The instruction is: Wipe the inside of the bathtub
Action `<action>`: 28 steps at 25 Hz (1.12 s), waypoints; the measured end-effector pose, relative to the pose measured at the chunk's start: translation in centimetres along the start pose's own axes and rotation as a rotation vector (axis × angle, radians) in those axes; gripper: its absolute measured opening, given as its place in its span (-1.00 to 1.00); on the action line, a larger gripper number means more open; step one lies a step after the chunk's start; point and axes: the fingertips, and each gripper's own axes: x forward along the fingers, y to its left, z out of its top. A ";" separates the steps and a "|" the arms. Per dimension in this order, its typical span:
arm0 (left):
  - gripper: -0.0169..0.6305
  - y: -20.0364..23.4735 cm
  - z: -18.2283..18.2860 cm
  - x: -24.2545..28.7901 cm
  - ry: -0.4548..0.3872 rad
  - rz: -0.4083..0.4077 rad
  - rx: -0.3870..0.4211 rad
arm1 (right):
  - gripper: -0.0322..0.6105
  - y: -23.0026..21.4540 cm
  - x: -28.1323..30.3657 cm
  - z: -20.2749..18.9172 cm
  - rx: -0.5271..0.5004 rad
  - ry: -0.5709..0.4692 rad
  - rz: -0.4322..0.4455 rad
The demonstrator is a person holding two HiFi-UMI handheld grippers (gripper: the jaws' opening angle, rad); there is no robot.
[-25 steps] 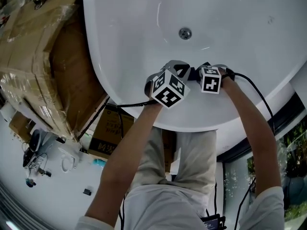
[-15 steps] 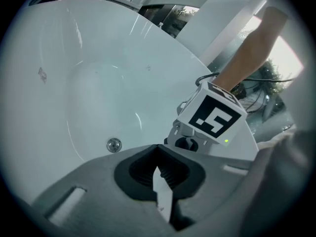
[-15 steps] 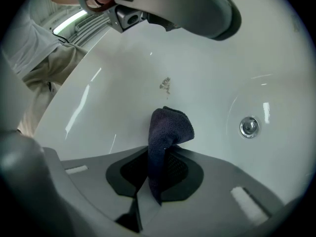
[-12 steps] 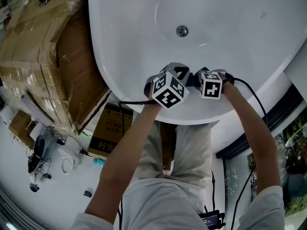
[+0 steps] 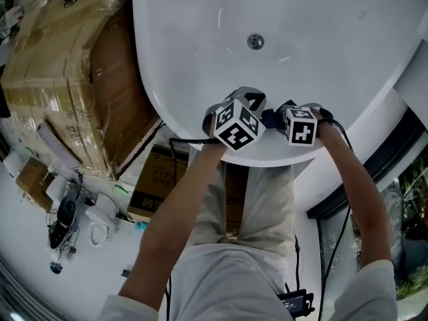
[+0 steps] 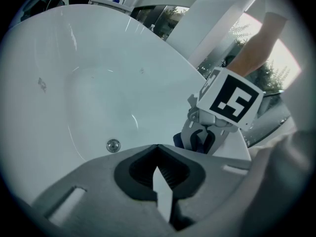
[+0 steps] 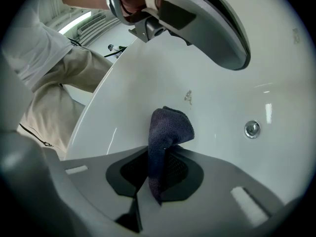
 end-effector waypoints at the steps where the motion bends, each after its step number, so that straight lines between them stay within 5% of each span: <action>1: -0.96 -0.2 0.0 -0.1 -0.001 -0.002 0.006 | -0.75 0.4 -0.1 0.1 0.003 -0.002 0.000; 22: -0.96 -1.6 0.1 -1.9 -0.028 -0.013 0.025 | -0.75 8.3 -4.1 2.7 -0.005 -0.072 0.107; 28: -0.96 -1.0 0.7 -1.4 -0.038 0.017 0.023 | -0.74 4.9 -6.1 1.9 -0.060 -0.034 0.063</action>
